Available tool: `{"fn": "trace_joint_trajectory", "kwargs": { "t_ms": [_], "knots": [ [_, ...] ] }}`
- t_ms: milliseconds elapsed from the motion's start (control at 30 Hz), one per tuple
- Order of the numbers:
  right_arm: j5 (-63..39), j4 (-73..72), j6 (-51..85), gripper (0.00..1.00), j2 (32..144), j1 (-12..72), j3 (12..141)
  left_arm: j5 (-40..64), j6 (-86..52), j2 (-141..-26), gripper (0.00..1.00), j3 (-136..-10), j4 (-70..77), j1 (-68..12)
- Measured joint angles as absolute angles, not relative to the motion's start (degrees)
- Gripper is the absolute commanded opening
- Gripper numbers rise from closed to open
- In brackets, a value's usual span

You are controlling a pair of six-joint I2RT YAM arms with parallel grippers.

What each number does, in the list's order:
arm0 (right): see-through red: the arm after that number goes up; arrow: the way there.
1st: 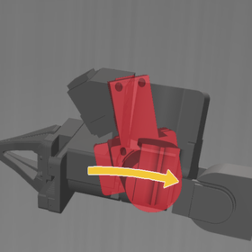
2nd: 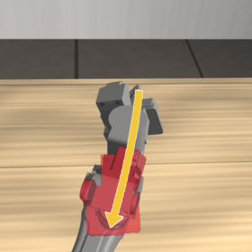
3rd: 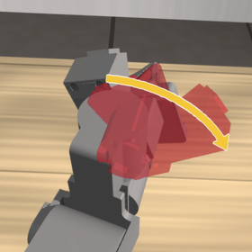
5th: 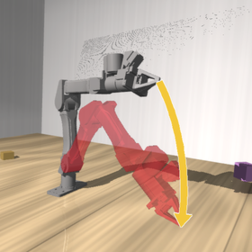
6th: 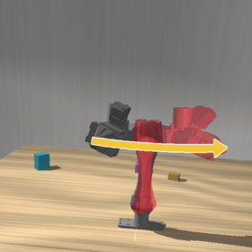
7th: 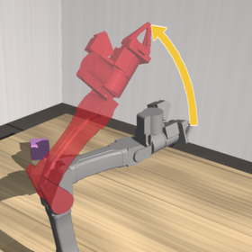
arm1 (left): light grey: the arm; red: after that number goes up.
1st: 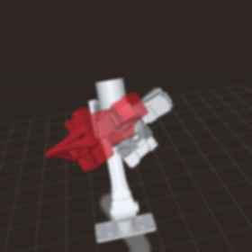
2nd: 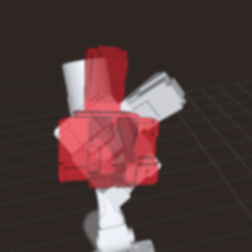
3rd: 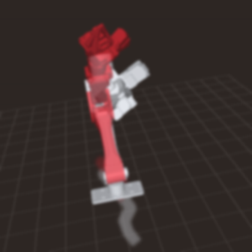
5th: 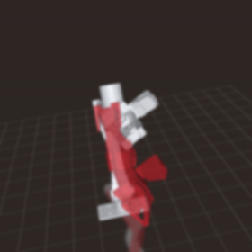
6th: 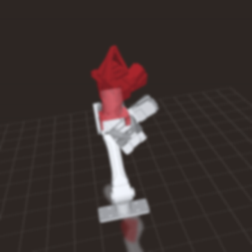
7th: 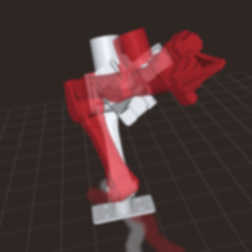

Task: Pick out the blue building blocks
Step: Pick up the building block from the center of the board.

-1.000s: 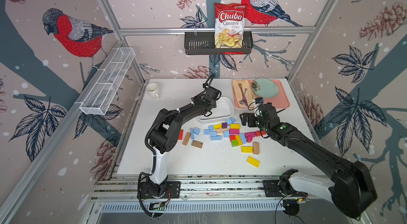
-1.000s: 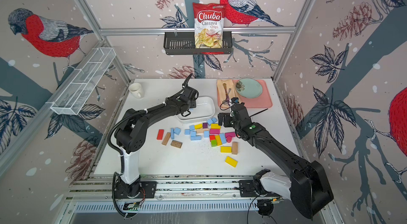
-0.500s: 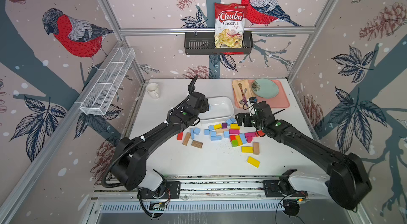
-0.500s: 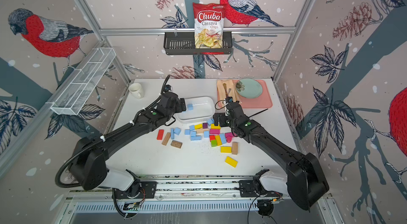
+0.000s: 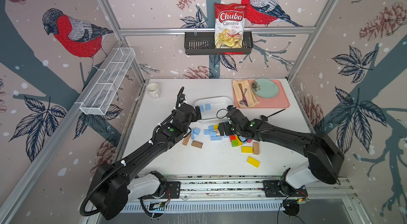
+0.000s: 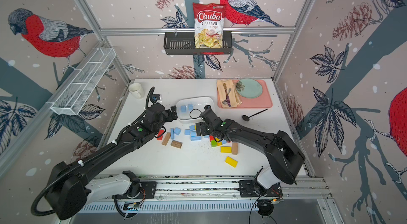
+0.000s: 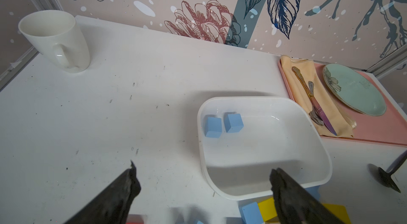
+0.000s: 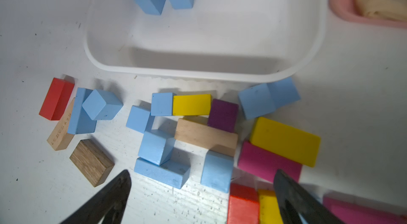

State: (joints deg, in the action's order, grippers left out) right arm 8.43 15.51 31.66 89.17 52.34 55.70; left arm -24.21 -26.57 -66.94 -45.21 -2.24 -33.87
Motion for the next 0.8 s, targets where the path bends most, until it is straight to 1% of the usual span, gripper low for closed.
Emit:
{"fn": "trace_joint_trajectory", "kwargs": {
  "t_ms": [167, 367, 667, 800],
  "knots": [
    [11.3, 16.9, 38.5, 1.00, 96.1, 58.1, 59.9, -24.1, -26.0, -66.7, 0.96, -45.1, -2.0, -33.7],
    [13.3, 18.8, 43.8, 1.00, 102.2, 61.7, 64.0, -24.1, -26.0, -66.3, 0.96, -44.6, -2.0, -33.6],
    [16.4, 21.7, 46.4, 1.00, 106.3, 62.6, 66.3, -24.1, -26.0, -66.3, 0.96, -44.3, -1.8, -33.6],
    [17.4, 22.4, 46.8, 0.98, 107.4, 62.6, 66.4, -24.1, -26.0, -66.6, 0.96, -44.3, -1.8, -33.6]
  ]
}}
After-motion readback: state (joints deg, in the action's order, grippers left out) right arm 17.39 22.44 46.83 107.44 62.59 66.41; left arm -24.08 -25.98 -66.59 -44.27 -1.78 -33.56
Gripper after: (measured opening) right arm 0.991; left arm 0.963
